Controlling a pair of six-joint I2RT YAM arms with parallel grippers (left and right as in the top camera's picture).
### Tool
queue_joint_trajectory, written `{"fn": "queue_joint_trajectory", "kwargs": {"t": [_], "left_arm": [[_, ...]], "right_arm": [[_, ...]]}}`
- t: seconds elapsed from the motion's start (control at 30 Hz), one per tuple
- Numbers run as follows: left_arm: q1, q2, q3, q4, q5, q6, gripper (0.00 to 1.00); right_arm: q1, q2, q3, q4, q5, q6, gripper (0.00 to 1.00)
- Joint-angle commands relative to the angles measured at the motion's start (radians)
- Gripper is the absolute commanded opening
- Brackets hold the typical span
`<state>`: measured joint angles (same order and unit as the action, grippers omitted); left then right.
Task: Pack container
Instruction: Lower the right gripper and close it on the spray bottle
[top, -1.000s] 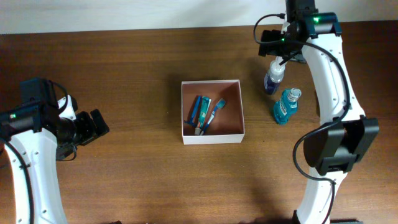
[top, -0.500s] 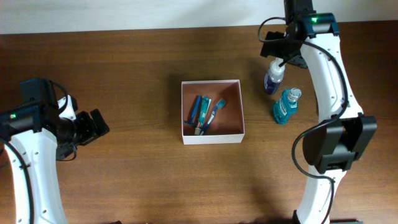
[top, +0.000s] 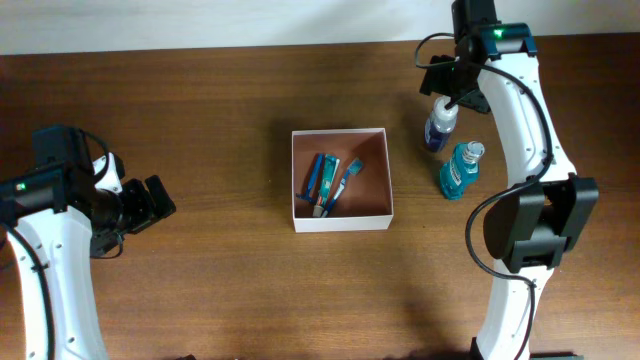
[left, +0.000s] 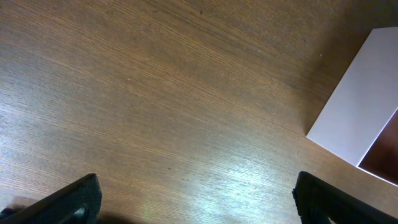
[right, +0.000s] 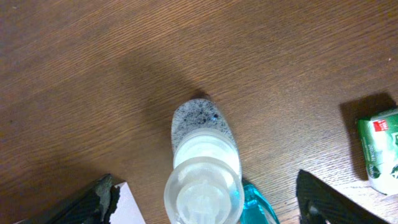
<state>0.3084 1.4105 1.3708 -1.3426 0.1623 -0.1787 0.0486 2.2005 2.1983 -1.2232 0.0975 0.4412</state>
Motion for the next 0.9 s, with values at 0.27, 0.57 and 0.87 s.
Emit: {"fn": "queue_joint_trajectory", "kwargs": {"t": [0.27,0.57,0.87], "left_arm": [[0.005,-0.012,0.001,0.0,0.01,0.009,0.99],[0.005,-0.012,0.001,0.0,0.01,0.009,0.99],[0.005,-0.012,0.001,0.0,0.01,0.009,0.99]], "right_arm": [[-0.005,0.018,0.012,0.005,0.025,0.009,0.77],[-0.005,0.045,0.012,0.02,0.028,0.002,0.66],[-0.005,0.045,0.012,0.035,0.028,0.001,0.64]]}}
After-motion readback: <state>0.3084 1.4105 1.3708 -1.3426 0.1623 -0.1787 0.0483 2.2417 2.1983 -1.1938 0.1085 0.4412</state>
